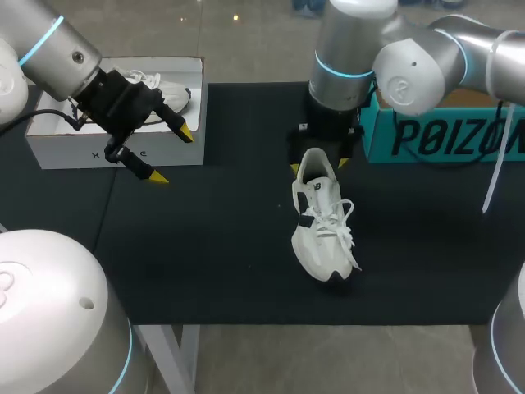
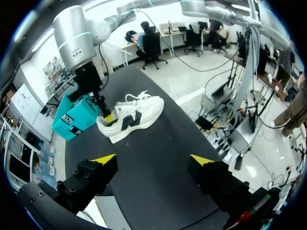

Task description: Take the shoe out of the shoebox, open the shoe tongue, remove and reinsert the insole, then place the shoe into the shoebox

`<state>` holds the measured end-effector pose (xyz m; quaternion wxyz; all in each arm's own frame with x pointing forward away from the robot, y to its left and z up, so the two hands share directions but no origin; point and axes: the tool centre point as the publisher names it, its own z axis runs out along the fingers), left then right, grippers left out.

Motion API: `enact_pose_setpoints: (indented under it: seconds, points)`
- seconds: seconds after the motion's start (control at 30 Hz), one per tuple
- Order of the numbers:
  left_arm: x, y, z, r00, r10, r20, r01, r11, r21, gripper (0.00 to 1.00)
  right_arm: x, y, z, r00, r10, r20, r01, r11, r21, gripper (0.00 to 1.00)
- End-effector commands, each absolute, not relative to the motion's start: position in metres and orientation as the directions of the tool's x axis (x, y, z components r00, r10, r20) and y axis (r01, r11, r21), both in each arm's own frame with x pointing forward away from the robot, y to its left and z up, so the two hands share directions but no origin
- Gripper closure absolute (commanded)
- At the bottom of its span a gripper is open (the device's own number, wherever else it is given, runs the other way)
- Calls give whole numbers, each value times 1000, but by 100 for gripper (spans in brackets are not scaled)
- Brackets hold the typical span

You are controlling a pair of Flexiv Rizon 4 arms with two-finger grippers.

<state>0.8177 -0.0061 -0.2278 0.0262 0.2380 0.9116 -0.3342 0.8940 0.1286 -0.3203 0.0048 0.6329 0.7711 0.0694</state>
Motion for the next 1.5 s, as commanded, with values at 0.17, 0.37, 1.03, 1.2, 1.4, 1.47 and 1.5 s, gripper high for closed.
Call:
enact_pose_setpoints:
  seconds: [0.17,0.37,1.03,1.2,1.4,1.47,1.5]
  points:
    - [818,-6,-228,-885,417,-205,451,665,-595,0,854,113,-279,-198,976,90,971,183,157,18]
    - [818,-6,-228,-885,417,-205,451,665,-595,0,831,117,-290,-203,973,110,975,190,119,100]
    - [818,-6,-228,-885,417,-205,451,665,-595,0,841,124,-343,-174,973,149,984,168,51,100]
    - [818,-6,-228,-885,417,-205,451,665,-595,0,845,125,-343,-174,973,152,984,169,48,100]
    - [818,-6,-228,-885,417,-205,451,665,-595,0,836,123,-324,-195,970,146,980,186,72,100]
    - [818,-6,-228,-885,417,-205,451,665,-595,0,836,122,-315,-224,962,154,973,211,97,100]
    - [818,-6,-228,-885,417,-205,451,665,-595,0,836,122,-311,-247,957,152,967,232,108,100]
